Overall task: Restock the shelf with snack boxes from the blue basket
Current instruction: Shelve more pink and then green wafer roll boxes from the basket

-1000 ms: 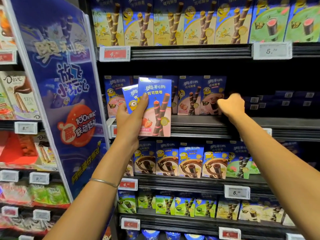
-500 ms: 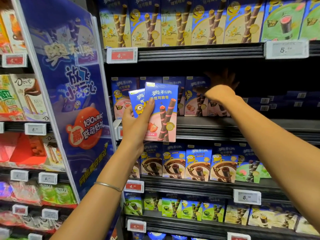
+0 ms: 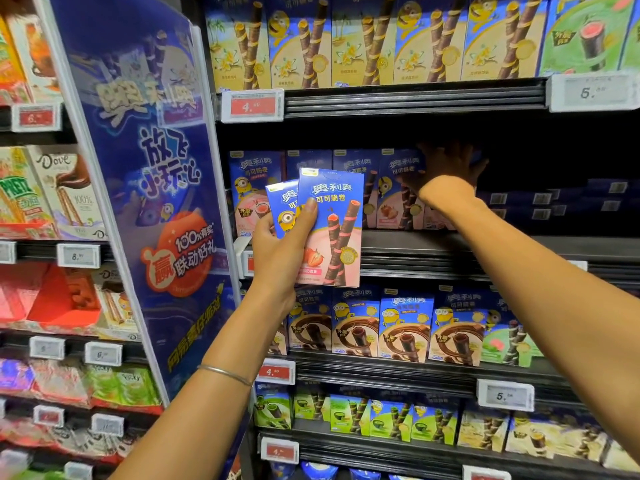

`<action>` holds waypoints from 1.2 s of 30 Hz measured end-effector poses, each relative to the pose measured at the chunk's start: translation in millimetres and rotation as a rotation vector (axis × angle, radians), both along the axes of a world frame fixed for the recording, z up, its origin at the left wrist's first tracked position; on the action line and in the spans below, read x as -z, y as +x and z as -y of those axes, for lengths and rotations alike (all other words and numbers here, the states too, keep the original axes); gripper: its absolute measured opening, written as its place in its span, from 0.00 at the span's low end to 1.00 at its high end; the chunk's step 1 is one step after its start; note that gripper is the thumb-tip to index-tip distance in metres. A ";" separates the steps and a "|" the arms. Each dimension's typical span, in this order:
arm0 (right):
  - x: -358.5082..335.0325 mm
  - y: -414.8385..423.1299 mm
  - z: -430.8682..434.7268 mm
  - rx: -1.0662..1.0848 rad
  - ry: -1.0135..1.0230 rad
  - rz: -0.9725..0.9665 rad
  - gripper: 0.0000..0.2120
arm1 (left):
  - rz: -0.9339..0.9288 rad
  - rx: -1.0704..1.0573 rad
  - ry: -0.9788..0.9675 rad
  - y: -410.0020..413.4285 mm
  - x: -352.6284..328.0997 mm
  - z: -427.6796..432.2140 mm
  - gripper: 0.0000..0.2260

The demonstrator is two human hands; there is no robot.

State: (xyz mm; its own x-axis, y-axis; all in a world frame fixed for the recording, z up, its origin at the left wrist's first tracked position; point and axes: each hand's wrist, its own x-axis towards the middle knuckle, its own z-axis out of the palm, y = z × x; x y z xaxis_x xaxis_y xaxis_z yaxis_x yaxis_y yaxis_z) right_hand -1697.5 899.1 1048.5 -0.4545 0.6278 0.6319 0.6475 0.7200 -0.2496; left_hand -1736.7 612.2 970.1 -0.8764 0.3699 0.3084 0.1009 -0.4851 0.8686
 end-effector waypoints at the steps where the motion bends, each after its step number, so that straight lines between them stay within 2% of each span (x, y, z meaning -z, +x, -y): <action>1: -0.5 1.2 1.7 0.005 -0.011 0.000 0.37 | 0.000 0.004 0.000 -0.1 0.6 0.4 0.14; 6: -2.9 8.5 24.2 -0.062 0.097 -0.032 0.39 | 0.028 0.010 0.008 -1.3 1.9 1.9 0.18; 10: -12.5 -5.8 56.0 -0.257 -0.083 0.023 0.21 | 0.040 0.013 0.012 -2.4 5.4 4.4 0.22; 11: -17.7 -12.1 65.6 -0.282 -0.060 0.060 0.20 | 0.035 0.010 0.014 -2.5 6.2 4.6 0.23; 14: -32.7 -30.3 87.7 -0.299 0.084 0.164 0.30 | 0.038 -0.001 0.018 -2.9 7.0 6.7 0.24; 16: -34.6 -41.8 89.7 -0.276 -0.082 0.281 0.27 | 0.035 0.006 0.021 -3.9 6.5 8.7 0.24; 18: -29.4 -49.4 84.6 -0.282 -0.205 0.318 0.23 | 0.032 0.008 0.024 -4.8 6.0 10.8 0.25; 23: -26.0 -60.9 82.7 -0.225 -0.203 0.385 0.18 | 0.019 0.004 0.024 -6.1 7.5 13.6 0.24; 26: -26.5 -63.1 88.8 -0.202 -0.161 0.399 0.20 | 0.018 -0.003 0.022 -7.3 8.8 16.4 0.23; 29: -32.9 -55.3 94.0 -0.194 0.076 0.204 0.28 | 0.023 -0.012 0.029 -9.3 9.9 18.3 0.22; 30: -32.7 -47.8 97.0 -0.224 0.076 0.105 0.27 | 0.025 -0.013 0.031 -10.3 11.3 18.7 0.21; 31: -29.4 -37.4 100.2 -0.283 0.006 -0.033 0.24 | 0.030 -0.011 0.035 -11.1 13.4 19.1 0.21; 33: -8.6 -15.5 109.3 -0.446 -0.229 -0.444 0.12 | 0.049 -0.012 0.062 -11.4 17.2 20.0 0.21; 34: 5.9 -2.3 119.6 -0.540 -0.375 -0.633 0.12 | 0.056 -0.016 0.075 -9.7 18.9 20.7 0.22; 35: 20.2 10.8 133.3 -0.626 -0.548 -0.715 0.15 | 0.062 -0.019 0.081 -7.0 20.8 21.1 0.22; 36: 35.5 21.7 146.7 -0.715 -0.719 -0.707 0.17 | 0.067 -0.024 0.083 -4.1 22.8 20.9 0.22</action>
